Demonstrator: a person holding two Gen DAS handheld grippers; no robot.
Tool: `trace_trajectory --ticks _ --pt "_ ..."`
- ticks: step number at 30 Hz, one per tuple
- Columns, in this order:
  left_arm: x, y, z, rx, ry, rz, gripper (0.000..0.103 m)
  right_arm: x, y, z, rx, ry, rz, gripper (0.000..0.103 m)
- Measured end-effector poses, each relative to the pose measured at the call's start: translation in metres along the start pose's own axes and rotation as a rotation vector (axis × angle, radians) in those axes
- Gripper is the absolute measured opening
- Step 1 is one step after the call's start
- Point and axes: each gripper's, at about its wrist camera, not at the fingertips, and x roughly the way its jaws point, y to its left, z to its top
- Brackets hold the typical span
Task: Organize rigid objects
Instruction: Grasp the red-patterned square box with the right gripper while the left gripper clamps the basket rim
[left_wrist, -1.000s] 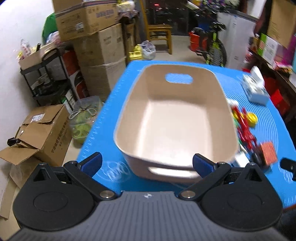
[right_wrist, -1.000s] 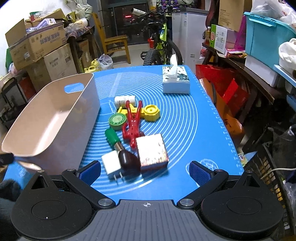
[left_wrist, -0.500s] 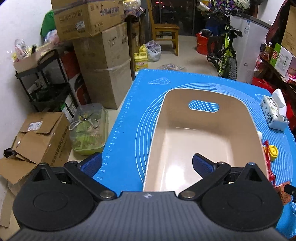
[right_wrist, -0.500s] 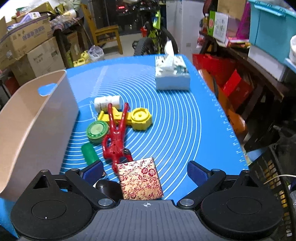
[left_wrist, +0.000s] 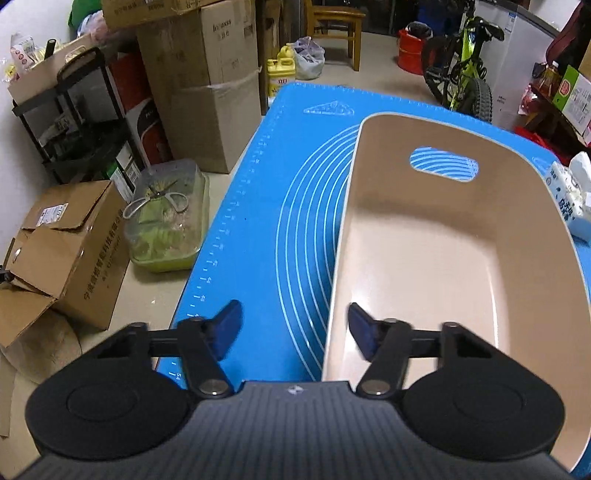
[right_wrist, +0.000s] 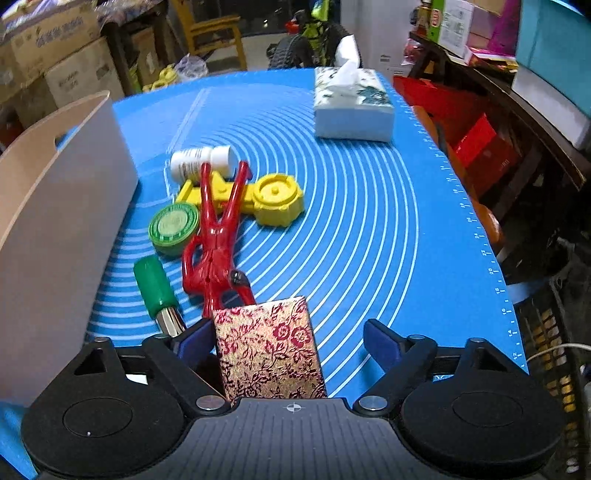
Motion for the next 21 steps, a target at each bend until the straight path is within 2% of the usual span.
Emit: trace_trajectory --ticks 4,6,8,10,13,17,21 --pt "0.007 -0.001 -0.001 0.017 0.027 -0.022 0.039 0.003 0.007 0.001 -0.027 0.021 -0.002 0.073" --pt "0.007 -0.004 -0.002 0.037 0.028 -0.036 0.031 0.004 0.009 0.001 -0.033 0.033 0.005 0.063" --pt "0.004 -0.007 -0.002 0.053 0.028 -0.046 0.020 0.004 0.012 0.000 -0.043 0.034 -0.001 0.059" --pt "0.002 -0.010 -0.003 0.065 0.025 -0.045 0.018 0.003 0.015 0.000 -0.050 0.031 -0.012 0.059" --pt "0.003 -0.007 -0.001 0.045 0.032 -0.076 0.006 -0.001 0.017 0.001 -0.052 0.021 -0.036 0.059" --pt "0.003 -0.006 -0.001 0.043 0.034 -0.077 0.006 -0.013 0.021 0.005 -0.048 -0.007 -0.067 0.059" --pt "0.003 -0.005 -0.001 0.040 0.036 -0.075 0.006 -0.037 0.026 0.012 -0.026 -0.092 -0.076 0.059"
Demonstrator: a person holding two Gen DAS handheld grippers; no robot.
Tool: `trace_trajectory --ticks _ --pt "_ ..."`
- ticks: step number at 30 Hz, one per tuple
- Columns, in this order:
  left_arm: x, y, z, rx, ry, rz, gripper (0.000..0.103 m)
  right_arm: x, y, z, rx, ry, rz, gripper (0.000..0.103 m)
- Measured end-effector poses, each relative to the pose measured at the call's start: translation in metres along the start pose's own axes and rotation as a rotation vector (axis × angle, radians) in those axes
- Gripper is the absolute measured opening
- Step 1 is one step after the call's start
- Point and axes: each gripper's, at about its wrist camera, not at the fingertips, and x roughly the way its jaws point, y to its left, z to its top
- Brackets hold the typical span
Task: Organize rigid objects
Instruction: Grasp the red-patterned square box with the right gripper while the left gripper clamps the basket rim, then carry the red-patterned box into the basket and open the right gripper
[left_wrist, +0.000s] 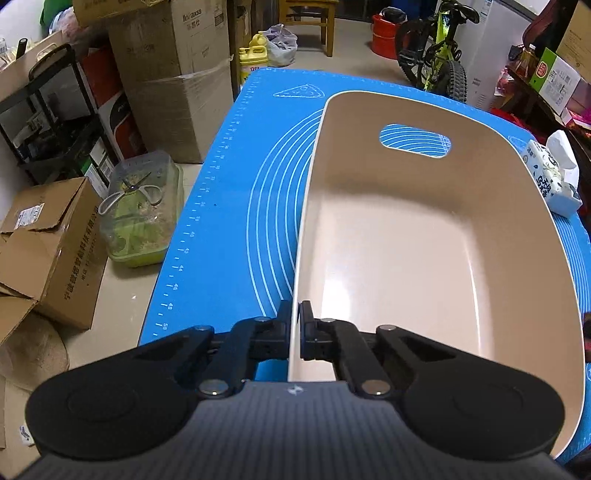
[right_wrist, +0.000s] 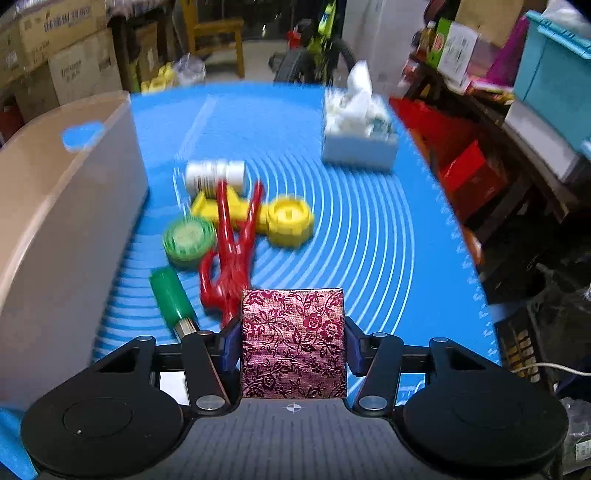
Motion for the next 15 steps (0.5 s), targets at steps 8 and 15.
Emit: trace_trajectory --ticks 8,15 --pt "-0.001 0.004 0.002 -0.024 0.007 -0.020 0.006 -0.041 0.016 0.024 0.018 -0.170 0.008 0.059" --pt "-0.001 0.002 0.000 -0.018 0.005 -0.016 0.006 -0.068 0.052 0.061 0.007 -0.289 0.114 0.059"
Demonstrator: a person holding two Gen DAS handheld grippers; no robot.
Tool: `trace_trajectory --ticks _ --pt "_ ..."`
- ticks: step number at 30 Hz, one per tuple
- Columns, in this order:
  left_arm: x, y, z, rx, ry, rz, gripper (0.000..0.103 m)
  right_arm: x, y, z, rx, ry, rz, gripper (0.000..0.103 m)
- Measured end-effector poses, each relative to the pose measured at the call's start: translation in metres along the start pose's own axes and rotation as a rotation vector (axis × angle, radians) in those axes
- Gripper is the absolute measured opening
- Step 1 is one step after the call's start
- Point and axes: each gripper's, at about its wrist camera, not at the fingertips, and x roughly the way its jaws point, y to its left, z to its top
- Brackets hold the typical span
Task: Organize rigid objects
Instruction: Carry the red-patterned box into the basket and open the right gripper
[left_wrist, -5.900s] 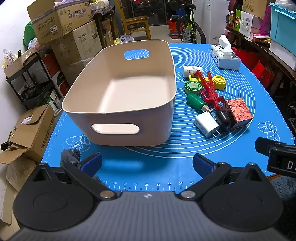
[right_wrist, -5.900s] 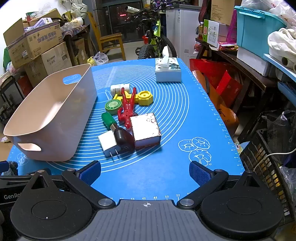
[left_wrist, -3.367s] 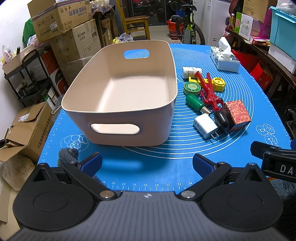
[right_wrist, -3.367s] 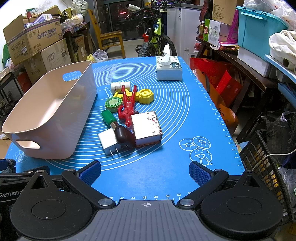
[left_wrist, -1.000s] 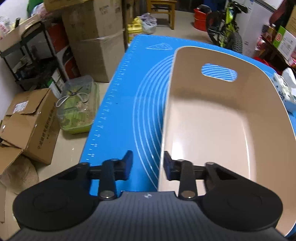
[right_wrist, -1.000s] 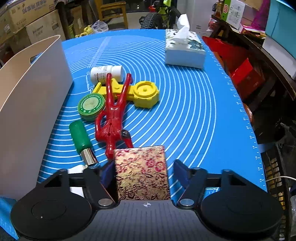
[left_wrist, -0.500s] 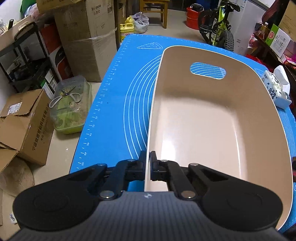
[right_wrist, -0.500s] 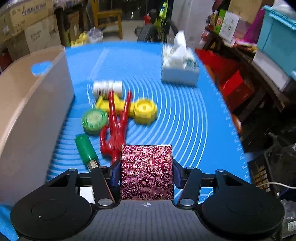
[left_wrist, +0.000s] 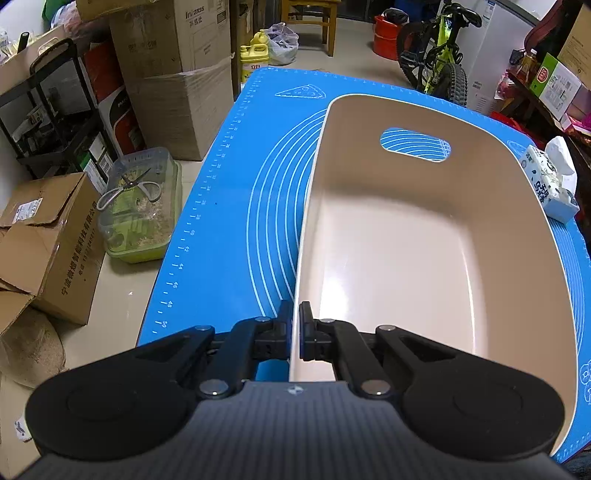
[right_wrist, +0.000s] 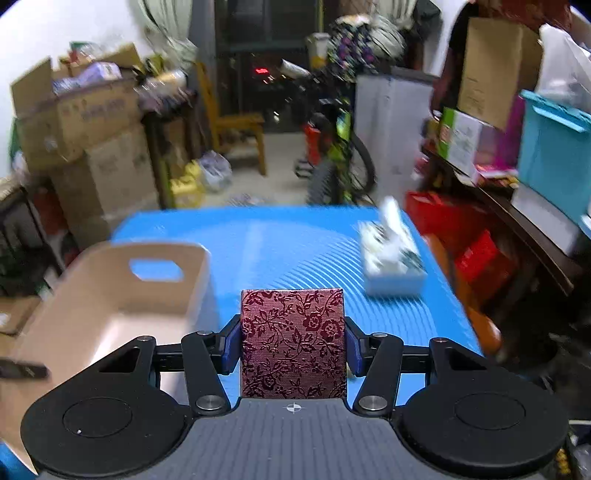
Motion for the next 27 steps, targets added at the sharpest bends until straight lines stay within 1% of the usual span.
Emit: trace_trajectory --ticks 6,11,16,20,27 --pt "0.000 -0.001 0.000 0.001 0.000 0.002 0.006 0.009 0.044 0.018 -0.036 -0.038 0.111 0.059" --pt "0.000 0.000 -0.001 -0.001 0.002 -0.001 0.006 0.027 0.076 0.015 -0.074 -0.007 0.173 0.059" --pt "0.000 -0.001 -0.001 0.004 0.001 0.001 0.006 0.047 0.103 -0.001 -0.135 0.053 0.199 0.059" --pt "0.000 -0.001 -0.001 0.003 0.001 -0.003 0.006 0.058 0.121 -0.012 -0.188 0.102 0.203 0.059" --pt "0.000 -0.001 0.000 0.001 0.001 -0.010 0.005 0.079 0.144 -0.028 -0.269 0.245 0.205 0.059"
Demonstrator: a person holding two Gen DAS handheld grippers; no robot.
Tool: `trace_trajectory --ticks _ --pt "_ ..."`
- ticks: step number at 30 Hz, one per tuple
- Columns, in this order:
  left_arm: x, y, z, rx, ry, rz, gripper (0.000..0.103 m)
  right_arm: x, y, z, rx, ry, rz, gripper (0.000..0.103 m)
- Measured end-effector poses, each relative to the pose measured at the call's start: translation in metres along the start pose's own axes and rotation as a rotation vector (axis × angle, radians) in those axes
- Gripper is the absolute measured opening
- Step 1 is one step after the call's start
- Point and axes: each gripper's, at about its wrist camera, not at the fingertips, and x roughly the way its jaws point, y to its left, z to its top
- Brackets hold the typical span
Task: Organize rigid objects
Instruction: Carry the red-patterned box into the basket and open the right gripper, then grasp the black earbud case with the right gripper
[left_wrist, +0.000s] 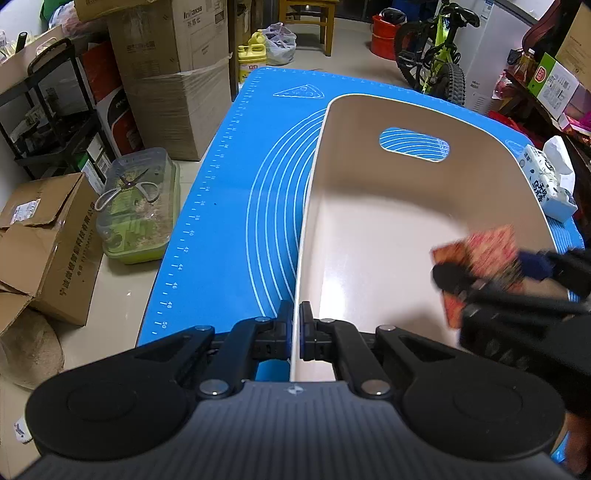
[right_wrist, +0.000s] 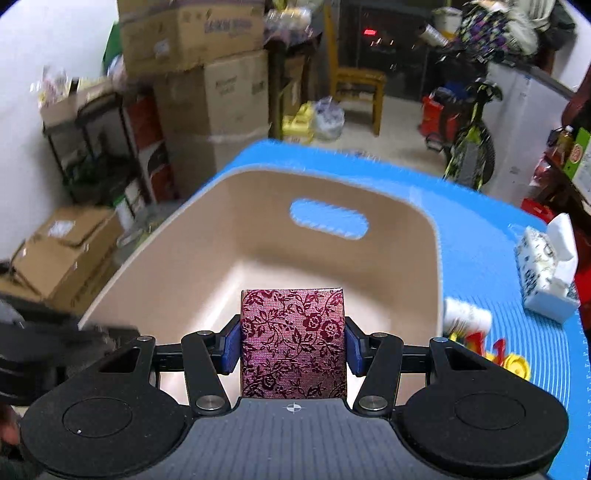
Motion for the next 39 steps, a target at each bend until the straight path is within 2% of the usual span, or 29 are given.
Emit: trace_trajectory --ticks 7,9,14,15,18,25,29,35,39 --pt "0.000 0.001 0.000 -0.001 0.001 -0.005 0.005 0.018 -0.001 -0.008 0.005 0.117 -0.002 0.059" --pt "0.000 0.001 0.000 -0.001 0.001 -0.005 0.005 0.015 0.000 -0.008 0.014 0.094 0.002 0.064" --pt "0.000 0.000 0.000 -0.006 -0.002 -0.004 0.005 0.001 -0.007 -0.006 0.034 0.052 0.027 0.067" --pt "0.000 -0.001 0.000 -0.006 -0.003 -0.003 0.005 -0.006 -0.008 -0.006 0.040 0.037 0.025 0.072" --pt "0.000 -0.001 0.000 -0.006 -0.002 -0.003 0.005 -0.028 -0.016 -0.004 0.050 -0.023 0.015 0.077" --pt "-0.001 -0.001 0.000 -0.006 -0.004 -0.002 0.005 -0.073 -0.060 -0.007 0.122 -0.083 -0.034 0.079" --pt "-0.001 0.002 0.001 -0.009 -0.001 -0.006 0.005 -0.090 -0.093 -0.015 0.145 -0.087 -0.115 0.081" --pt "-0.002 0.002 0.001 0.000 -0.005 0.006 0.006 -0.096 -0.141 -0.050 0.249 -0.034 -0.207 0.081" --pt "-0.002 0.000 0.001 -0.004 -0.004 0.004 0.006 -0.091 -0.162 -0.075 0.276 0.017 -0.227 0.081"
